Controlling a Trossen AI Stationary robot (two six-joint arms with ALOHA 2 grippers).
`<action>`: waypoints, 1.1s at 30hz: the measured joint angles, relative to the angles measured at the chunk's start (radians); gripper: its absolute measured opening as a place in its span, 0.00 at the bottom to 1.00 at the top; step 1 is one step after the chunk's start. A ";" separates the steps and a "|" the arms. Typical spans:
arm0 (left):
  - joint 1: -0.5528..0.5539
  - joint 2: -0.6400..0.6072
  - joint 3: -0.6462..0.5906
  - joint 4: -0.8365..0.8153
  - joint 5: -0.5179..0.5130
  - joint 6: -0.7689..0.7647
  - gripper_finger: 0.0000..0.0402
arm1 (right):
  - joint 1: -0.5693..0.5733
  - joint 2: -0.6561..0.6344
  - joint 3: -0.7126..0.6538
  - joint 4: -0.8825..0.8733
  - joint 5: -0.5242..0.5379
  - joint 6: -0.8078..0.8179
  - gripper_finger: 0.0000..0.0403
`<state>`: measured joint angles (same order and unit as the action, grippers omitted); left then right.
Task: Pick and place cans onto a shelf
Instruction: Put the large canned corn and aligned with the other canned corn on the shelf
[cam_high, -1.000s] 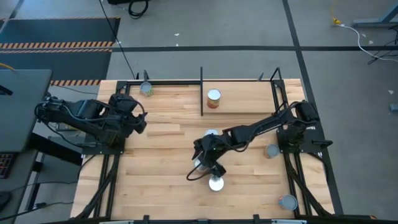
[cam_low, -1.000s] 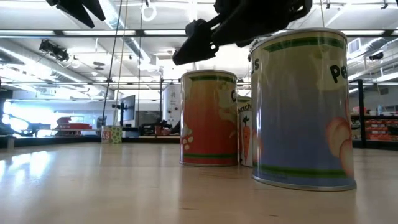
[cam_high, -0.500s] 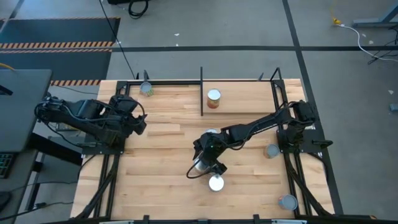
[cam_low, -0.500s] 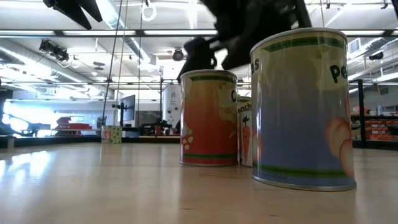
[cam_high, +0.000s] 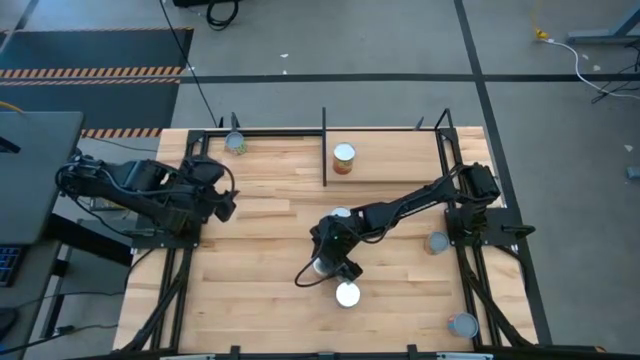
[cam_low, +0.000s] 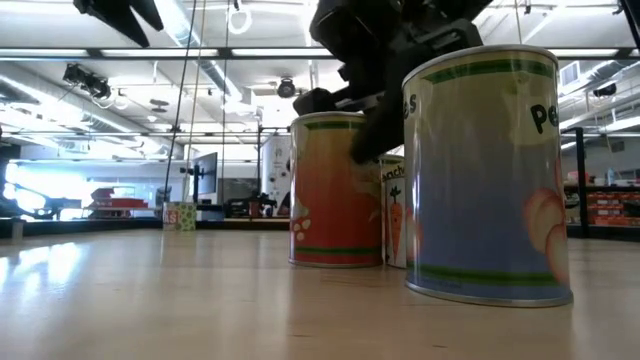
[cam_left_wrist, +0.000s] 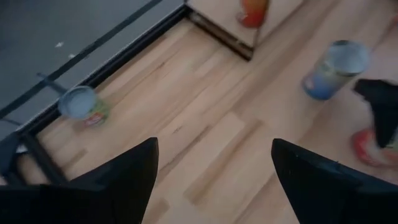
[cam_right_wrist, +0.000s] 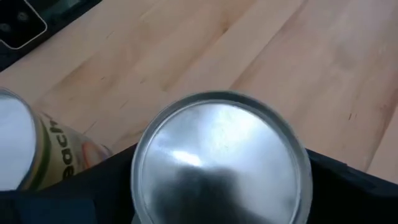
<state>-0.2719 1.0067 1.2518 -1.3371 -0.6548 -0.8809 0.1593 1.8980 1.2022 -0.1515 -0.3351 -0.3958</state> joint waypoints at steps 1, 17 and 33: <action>0.000 0.001 0.000 0.019 0.001 0.004 0.79 | 0.000 0.000 0.000 0.002 0.000 0.000 0.87; 0.299 -0.001 0.000 0.297 0.022 0.469 0.79 | -0.273 -0.298 0.108 -0.051 0.226 -0.017 0.80; 0.966 0.015 0.001 0.640 0.473 1.073 0.79 | -0.700 -0.313 0.337 -0.184 0.447 0.284 0.80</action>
<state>0.6936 1.0219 1.2530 -0.6972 -0.1813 0.1919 -0.5403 1.5852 1.5396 -0.3352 0.1116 -0.1118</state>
